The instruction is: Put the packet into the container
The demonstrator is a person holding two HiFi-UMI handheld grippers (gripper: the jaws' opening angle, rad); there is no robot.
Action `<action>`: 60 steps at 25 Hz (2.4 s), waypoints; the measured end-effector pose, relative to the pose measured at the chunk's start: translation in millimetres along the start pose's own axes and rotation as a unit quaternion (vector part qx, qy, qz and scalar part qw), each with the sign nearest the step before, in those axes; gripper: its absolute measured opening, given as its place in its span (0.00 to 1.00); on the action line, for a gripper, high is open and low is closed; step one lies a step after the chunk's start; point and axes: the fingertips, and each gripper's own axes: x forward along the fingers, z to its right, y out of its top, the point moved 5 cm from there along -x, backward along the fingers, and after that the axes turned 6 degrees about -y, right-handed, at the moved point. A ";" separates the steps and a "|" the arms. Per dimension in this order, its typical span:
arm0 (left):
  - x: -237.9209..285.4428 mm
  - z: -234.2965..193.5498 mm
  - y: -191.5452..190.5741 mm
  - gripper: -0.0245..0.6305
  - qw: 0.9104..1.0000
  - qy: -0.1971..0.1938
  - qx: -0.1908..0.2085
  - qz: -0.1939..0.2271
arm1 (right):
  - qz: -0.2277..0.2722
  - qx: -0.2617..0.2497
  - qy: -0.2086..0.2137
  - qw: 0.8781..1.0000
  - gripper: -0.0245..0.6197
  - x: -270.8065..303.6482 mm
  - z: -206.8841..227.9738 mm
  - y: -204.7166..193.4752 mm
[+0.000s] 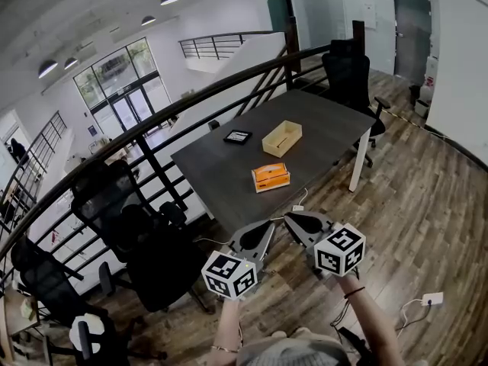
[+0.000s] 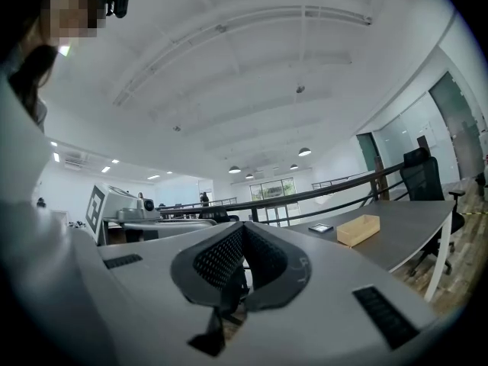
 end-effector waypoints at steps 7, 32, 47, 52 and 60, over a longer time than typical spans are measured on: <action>4.9 5.3 -3.0 0.05 1.000 0.010 -0.004 -0.003 | 0.007 0.011 0.018 1.000 0.05 -6.9 6.2 0.3; 29.0 -22.4 -2.8 0.05 0.999 0.048 -0.012 0.000 | 0.006 0.016 0.034 0.999 0.05 19.6 48.4 4.6; 77.6 -113.5 -3.0 0.05 1.000 0.014 -0.011 -0.014 | 0.009 0.004 0.017 1.000 0.05 102.5 99.0 12.1; 91.8 -127.0 0.0 0.05 1.000 0.008 -0.010 -0.011 | 0.015 -0.010 0.014 1.000 0.05 112.2 114.1 21.1; 131.5 -149.8 -8.2 0.05 1.000 0.015 -0.019 -0.017 | 0.004 -0.017 0.028 0.999 0.05 132.4 156.8 22.6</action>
